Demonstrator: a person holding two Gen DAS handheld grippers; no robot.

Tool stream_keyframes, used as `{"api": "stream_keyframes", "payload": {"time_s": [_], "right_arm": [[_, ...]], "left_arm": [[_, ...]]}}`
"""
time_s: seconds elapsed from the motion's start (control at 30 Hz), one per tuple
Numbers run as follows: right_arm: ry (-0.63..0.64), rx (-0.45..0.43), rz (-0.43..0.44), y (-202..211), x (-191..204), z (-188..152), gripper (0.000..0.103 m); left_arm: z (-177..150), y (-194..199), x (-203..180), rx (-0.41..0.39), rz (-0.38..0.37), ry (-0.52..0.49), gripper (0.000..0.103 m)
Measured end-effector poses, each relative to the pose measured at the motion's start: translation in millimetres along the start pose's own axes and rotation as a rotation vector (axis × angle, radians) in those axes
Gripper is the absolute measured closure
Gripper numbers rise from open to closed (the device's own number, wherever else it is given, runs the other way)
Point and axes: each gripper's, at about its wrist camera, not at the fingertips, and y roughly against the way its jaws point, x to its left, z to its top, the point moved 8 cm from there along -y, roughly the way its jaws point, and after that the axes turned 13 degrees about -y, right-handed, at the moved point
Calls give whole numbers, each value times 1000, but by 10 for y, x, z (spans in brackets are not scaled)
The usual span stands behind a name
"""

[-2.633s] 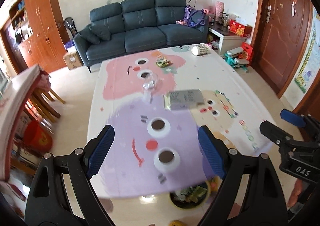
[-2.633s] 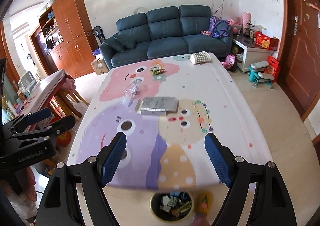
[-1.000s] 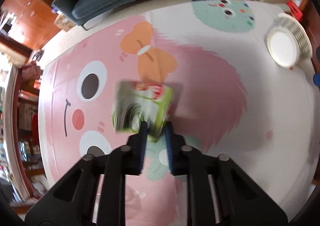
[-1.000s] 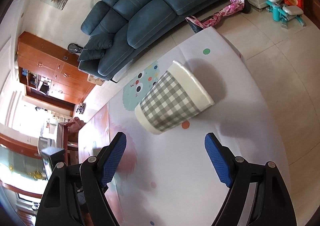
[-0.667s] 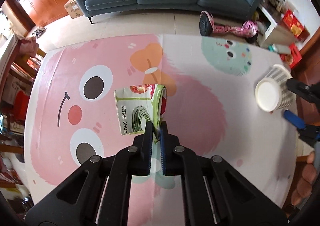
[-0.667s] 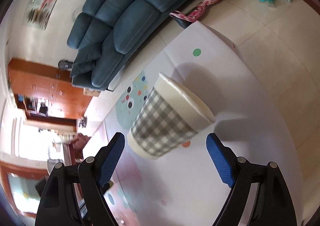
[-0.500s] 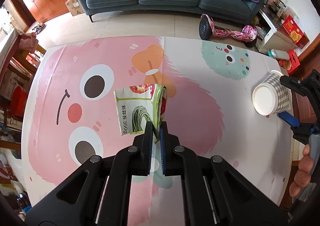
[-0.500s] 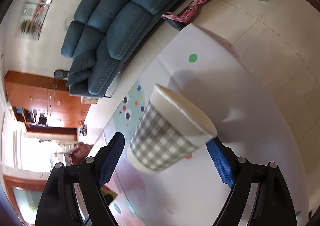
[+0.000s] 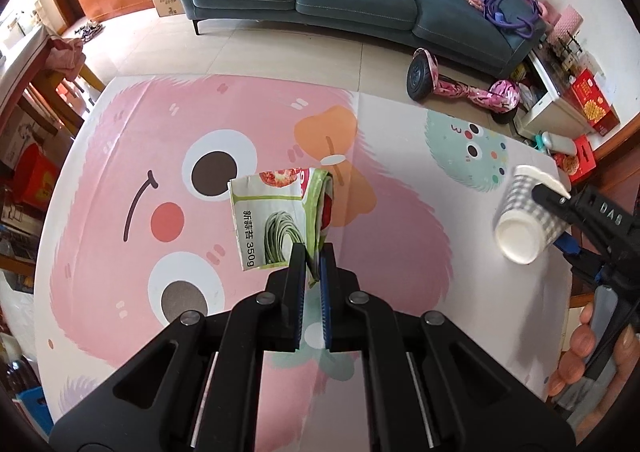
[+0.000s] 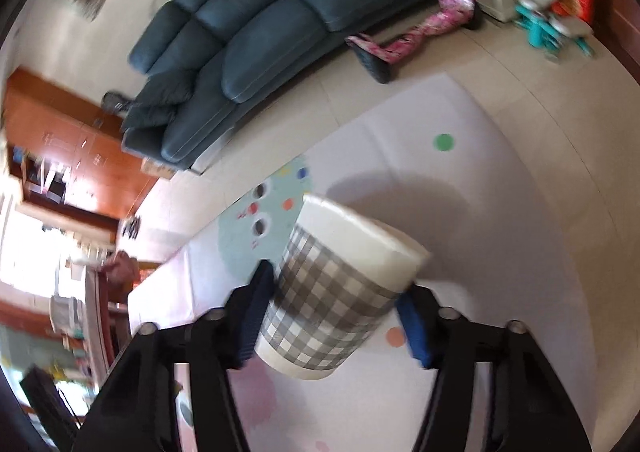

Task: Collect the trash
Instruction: 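Grasp the green-white bag with the left tool while the right tool grasps the checkered paper cup, then carry the green-white bag and paper cup with both tools over the trash bin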

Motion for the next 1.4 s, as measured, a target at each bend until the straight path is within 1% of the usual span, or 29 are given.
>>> {"api": "stream_keyframes", "payload": {"time_s": [0.07,0.1,0.13,0.23,0.33,0.4,0.6,0.73,0.8,0.9,0.93,1.03,1.17,1.3,1.33,1.4], "right_arm": [[28,8,14,15,80,-108,63],[39,12,23,31,108,-175,70],[52,20,39,56,145,-250,81],[91,39,46,140,179,-498,83],[130,60,52,247,150,-819,85],[136,74,74,349,104,-1003,85],[230,84,116,867,103,-1601,85],[280,81,141,1289,117,-1985,85],[299,74,158,1509,138,-2208,85],[326,65,176,1855,133,-2584,85],[334,57,180,2013,118,-2777,85],[334,35,186,2346,65,-3182,85],[325,-17,183,2891,-88,-3907,85],[322,-79,177,3397,-260,-4679,85],[322,-90,176,3474,-296,-4812,85],[312,-122,165,3727,-412,-5267,85]], "left_arm": [[-32,38,-1,-1,-11,6,99],[-45,56,-5,-2,-15,6,99],[-75,94,-11,-4,-21,6,99],[-125,187,-25,-12,-35,6,99],[-210,331,-45,-26,-53,3,99],[-280,441,-49,-33,-65,4,99],[-545,909,-50,-69,-121,1,99],[-839,1310,-1,-94,-190,17,99],[-994,1497,31,-106,-211,15,99],[-1326,1826,105,-122,-260,13,99],[-1439,1931,131,-127,-275,11,99],[-1811,2246,213,-143,-317,-7,99],[-2333,2629,300,-161,-364,-61,99],[-2963,2956,389,-167,-401,-135,99],[-3131,3027,415,-165,-411,-152,99],[-3448,3141,469,-160,-425,-180,99]]}}
